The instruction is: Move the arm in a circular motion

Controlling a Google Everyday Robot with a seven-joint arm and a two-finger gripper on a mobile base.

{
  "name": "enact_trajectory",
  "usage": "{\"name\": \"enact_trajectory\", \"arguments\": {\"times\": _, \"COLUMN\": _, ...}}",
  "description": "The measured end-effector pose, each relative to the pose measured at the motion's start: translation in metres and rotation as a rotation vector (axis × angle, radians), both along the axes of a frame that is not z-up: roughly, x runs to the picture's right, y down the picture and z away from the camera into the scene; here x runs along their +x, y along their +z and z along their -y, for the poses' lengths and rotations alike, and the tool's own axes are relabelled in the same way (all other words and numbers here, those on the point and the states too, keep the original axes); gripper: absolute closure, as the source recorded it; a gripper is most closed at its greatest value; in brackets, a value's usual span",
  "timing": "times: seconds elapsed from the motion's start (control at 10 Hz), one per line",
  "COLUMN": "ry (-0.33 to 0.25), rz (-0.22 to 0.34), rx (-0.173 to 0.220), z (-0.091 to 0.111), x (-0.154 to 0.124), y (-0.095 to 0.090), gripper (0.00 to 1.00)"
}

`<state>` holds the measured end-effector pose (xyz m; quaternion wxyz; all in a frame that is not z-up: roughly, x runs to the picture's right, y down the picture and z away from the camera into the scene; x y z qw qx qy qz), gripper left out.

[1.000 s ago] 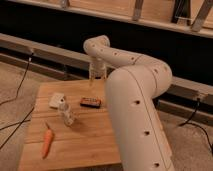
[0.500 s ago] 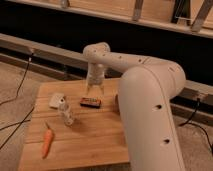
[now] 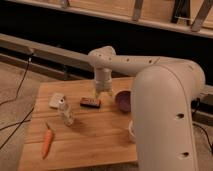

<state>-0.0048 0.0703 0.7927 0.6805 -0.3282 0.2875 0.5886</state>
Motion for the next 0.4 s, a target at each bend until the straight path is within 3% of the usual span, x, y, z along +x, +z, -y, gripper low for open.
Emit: {"name": "enact_trajectory", "arguments": {"times": 0.4, "ry": -0.002, "rz": 0.002, "rx": 0.0, "z": 0.0, "x": -0.0019, "y": -0.0001, "gripper": 0.35}}
